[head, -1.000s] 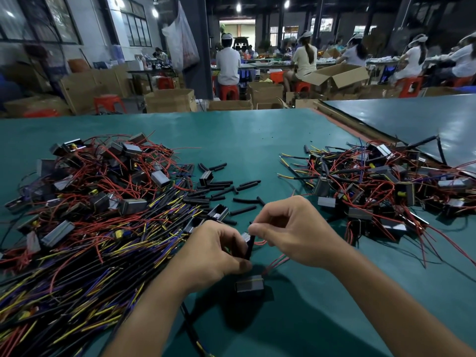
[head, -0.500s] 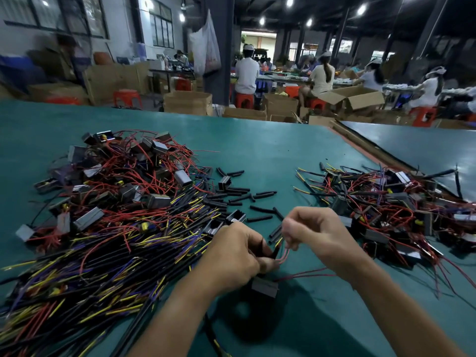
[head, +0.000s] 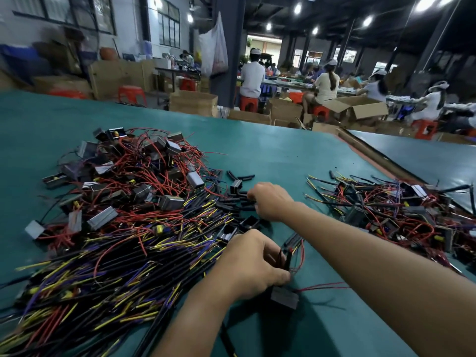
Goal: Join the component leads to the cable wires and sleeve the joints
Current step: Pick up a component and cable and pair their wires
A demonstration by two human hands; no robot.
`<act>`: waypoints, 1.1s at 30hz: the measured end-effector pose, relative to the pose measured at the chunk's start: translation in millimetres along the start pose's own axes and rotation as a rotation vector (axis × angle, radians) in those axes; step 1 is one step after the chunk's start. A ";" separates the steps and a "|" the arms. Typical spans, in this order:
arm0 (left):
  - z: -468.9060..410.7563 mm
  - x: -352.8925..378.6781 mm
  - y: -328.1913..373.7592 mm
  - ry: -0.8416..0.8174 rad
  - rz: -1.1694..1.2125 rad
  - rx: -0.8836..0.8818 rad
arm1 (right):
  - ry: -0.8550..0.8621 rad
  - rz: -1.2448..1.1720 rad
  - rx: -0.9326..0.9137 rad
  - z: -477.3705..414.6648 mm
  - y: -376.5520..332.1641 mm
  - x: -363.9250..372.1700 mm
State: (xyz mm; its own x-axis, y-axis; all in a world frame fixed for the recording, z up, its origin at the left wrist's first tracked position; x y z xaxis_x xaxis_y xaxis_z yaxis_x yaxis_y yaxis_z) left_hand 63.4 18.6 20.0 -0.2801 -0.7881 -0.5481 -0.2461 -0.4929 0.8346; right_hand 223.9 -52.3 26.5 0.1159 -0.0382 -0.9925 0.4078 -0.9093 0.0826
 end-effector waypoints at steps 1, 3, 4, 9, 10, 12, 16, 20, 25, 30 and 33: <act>0.4 0.6 -0.2 0.000 0.000 -0.009 | 0.002 0.033 -0.007 -4.4 -1.8 -0.1; 1.0 1.4 -0.5 0.007 -0.010 -0.022 | 0.002 0.063 -0.017 -8.6 -2.9 1.0; 1.4 1.2 -1.0 0.023 -0.022 -0.031 | 0.000 0.064 -0.016 -8.4 -2.6 1.0; 2.3 -7.6 -5.5 0.095 -0.175 -0.098 | 0.257 -0.424 0.184 16.0 9.5 -32.3; 2.1 -7.4 -6.0 0.083 -0.180 -0.102 | 0.317 -0.645 0.249 27.8 14.8 -40.9; 1.1 -5.7 -7.1 0.062 -0.168 -0.104 | 0.346 -1.083 0.300 58.6 20.2 -50.8; 0.9 -3.5 -6.3 0.048 -0.137 -0.106 | 0.320 -1.487 0.277 126.2 21.6 -48.8; 1.7 -3.6 -4.3 0.053 -0.126 -0.084 | 0.402 -1.436 0.334 149.5 28.7 -32.3; 3.4 -5.7 0.0 0.023 -0.141 -0.086 | 0.442 -1.296 0.343 155.8 43.2 -15.5; 8.1 -7.2 4.4 -0.008 -0.205 -0.086 | 0.532 -1.230 0.424 159.0 65.0 -6.8; 8.2 -7.0 6.1 0.004 -0.216 -0.080 | 0.535 -1.105 0.456 156.4 72.8 -2.5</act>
State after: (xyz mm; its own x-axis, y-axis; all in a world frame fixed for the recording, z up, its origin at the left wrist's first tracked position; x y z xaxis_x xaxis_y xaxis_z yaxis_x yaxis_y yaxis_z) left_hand 56.3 24.1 28.4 -0.2253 -0.6627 -0.7142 -0.2255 -0.6777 0.6999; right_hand 111.6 -183.3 21.0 0.3061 0.8858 -0.3487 0.1893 -0.4156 -0.8896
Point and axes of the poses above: each hand's wrist, its own z-axis away from the middle knuckle, its own x-axis out of the palm, y = z × x, the point moved 6 cm from there along -z, towards the middle knuckle, and after that the axes turned 1 degree about -x, right-handed, at the moved point
